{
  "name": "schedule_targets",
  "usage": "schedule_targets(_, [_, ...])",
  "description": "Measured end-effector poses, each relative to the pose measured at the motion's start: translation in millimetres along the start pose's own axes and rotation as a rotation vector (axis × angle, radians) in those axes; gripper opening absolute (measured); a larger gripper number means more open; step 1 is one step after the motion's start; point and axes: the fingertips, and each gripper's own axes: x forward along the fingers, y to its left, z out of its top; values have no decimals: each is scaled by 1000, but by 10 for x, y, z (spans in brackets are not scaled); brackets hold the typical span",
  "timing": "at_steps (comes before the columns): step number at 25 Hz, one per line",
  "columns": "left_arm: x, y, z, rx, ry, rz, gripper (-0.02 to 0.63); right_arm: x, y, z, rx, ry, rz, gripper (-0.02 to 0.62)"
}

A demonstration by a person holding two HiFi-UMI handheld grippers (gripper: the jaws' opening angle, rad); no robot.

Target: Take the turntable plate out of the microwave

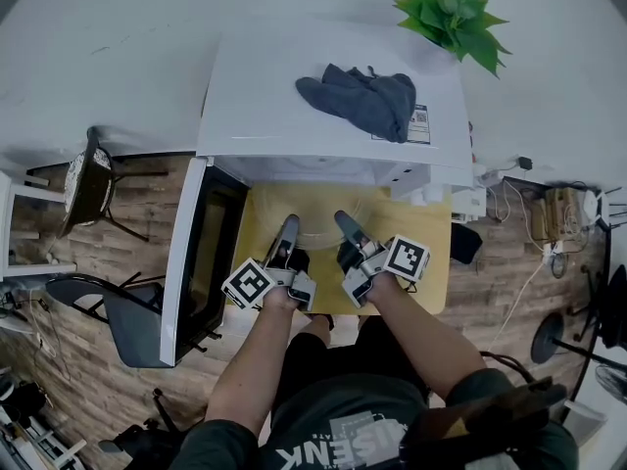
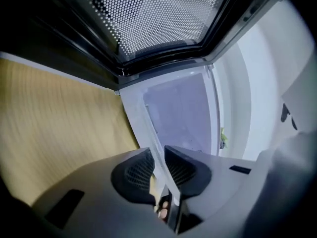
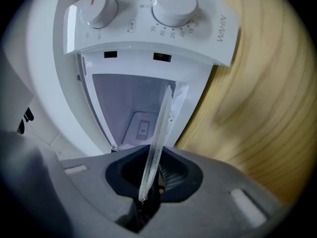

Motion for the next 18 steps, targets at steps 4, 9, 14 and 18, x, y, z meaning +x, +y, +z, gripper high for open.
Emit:
schedule_targets(4, [-174, -25, -42, 72, 26, 11, 64, -124, 90, -120, 12, -5, 6, 48])
schedule_targets(9, [-371, -207, -215, -30, 14, -17, 64, -271, 273, -263, -4, 23, 19, 48])
schedule_targets(14, [-576, -426, -379, -34, -4, -28, 66, -446, 509, -378, -19, 78, 42, 48])
schedule_targets(18, [-711, -610, -487, 4, -60, -20, 67, -575, 731, -406, -16, 131, 79, 48])
